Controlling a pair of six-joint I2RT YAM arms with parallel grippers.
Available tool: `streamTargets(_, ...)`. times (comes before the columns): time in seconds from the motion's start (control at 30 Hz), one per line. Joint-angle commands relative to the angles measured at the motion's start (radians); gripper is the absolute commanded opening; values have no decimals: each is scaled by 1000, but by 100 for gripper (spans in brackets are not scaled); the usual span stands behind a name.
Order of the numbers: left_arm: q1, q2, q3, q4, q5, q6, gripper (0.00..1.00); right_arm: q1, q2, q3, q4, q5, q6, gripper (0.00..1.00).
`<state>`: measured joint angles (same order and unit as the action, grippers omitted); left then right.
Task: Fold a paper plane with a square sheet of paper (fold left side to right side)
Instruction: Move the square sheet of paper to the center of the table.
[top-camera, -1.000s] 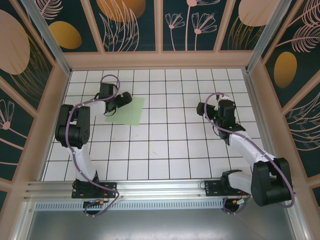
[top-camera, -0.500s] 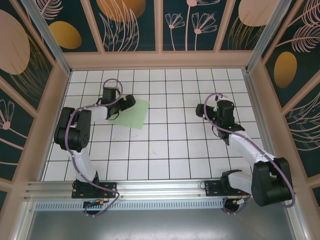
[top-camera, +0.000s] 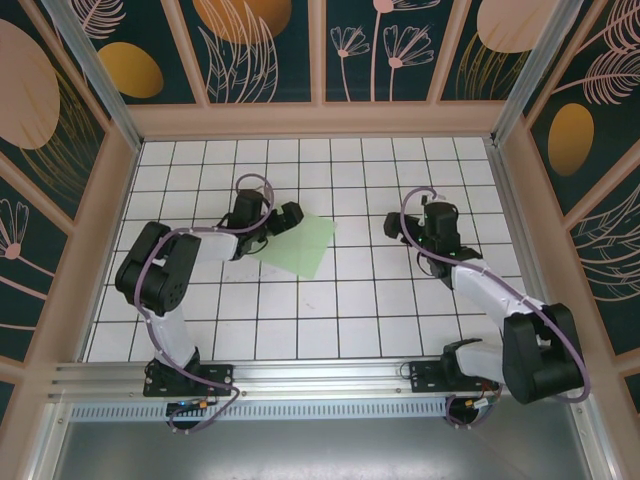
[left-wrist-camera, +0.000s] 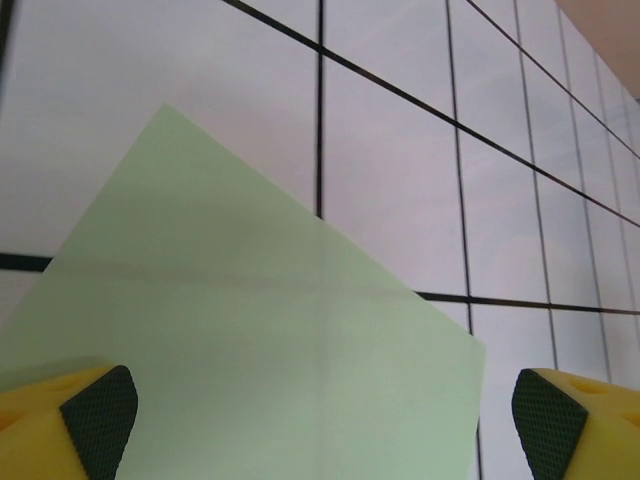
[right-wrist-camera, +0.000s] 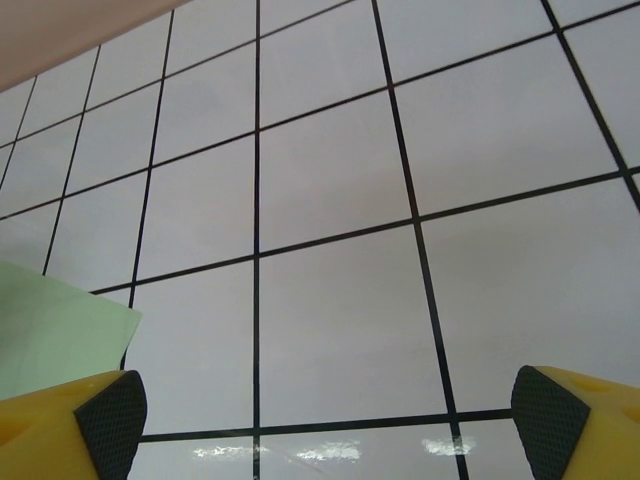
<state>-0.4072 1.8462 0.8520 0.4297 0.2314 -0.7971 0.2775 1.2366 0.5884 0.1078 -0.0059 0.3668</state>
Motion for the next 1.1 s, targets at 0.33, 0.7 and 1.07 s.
streamTargets(0.33, -46, -140, 4, -233, -31, -19, 99, 145, 197, 111, 52, -10, 126, 91)
streamTargets(0.7, -47, -162, -77, -212, 43, -22, 99, 293, 503, 369, -35, 117, 141, 93)
streamTargets(1.07, -47, -159, -150, -170, 48, -47, 99, 358, 710, 536, -85, 123, 155, 93)
